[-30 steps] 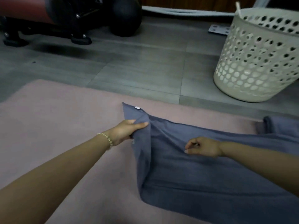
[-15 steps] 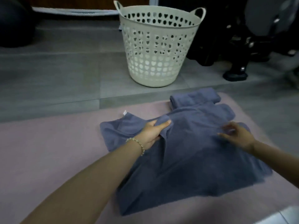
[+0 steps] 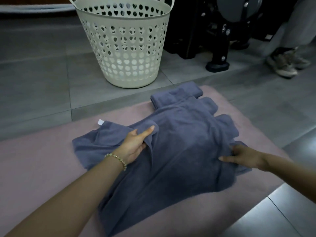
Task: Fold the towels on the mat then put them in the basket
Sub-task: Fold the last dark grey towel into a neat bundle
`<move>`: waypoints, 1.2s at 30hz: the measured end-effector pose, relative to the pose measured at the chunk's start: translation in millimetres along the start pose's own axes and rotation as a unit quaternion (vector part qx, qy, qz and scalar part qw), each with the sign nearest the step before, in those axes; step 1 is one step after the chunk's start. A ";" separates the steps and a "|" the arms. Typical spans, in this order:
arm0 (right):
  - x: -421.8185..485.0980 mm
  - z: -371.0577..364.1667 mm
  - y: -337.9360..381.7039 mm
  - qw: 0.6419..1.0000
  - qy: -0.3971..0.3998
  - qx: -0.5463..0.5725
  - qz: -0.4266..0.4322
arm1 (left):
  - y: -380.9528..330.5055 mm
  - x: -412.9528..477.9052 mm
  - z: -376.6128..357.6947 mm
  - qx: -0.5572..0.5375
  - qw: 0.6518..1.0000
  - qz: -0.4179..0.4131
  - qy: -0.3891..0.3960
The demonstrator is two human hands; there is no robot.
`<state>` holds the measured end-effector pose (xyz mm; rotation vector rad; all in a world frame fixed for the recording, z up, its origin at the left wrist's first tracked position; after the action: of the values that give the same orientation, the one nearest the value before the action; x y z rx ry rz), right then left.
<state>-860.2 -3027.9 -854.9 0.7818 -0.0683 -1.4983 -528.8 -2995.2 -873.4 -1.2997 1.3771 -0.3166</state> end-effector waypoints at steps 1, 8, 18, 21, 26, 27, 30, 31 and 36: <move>0.9 3.0 13.3 0.999 -0.018 -0.010 0.025 | -6.8 -2.2 4.1 -0.003 1.000 -0.012 -0.009; 1.3 -23.4 160.8 0.961 0.010 0.203 0.187 | -62.6 -17.7 53.1 0.023 0.989 -0.123 -0.080; 0.1 -105.8 311.4 0.896 0.168 0.307 0.273 | -88.3 -52.9 114.8 0.051 0.974 -0.207 -0.083; 0.3 -115.5 330.7 0.878 0.241 0.263 0.319 | -96.4 -54.4 134.1 0.011 0.977 -0.190 -0.098; -1.5 -128.2 353.4 0.878 0.091 0.181 0.435 | -94.3 -50.8 144.9 -0.023 0.978 -0.182 -0.101; 0.2 -130.4 355.4 0.873 0.047 0.160 0.459 | -94.0 -50.0 144.9 -0.018 0.977 -0.184 -0.108; 9.5 -134.5 358.5 0.854 -0.031 0.152 0.497 | -93.2 -46.8 144.2 0.025 0.972 -0.200 -0.119; 12.1 -134.7 359.3 0.848 -0.036 0.169 0.501 | -92.9 -46.5 142.8 0.036 0.972 -0.202 -0.117; 20.8 -134.8 361.2 0.865 -0.020 0.214 0.454 | -93.5 -46.1 130.7 0.081 0.960 -0.245 -0.107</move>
<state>-480.4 -3032.9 -785.7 0.8876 -0.7257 -0.5847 -387.2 -2928.2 -814.9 -1.4794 0.8170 -0.5925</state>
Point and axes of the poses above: each hand's wrist, its own x-axis towards the middle knuckle, its own z-axis out of the back of the hand, y = z × x, the point moved 1 cm from there along x, towards the middle knuckle, and after that the axes turned 10 degrees about -y, right-handed, at the moved point
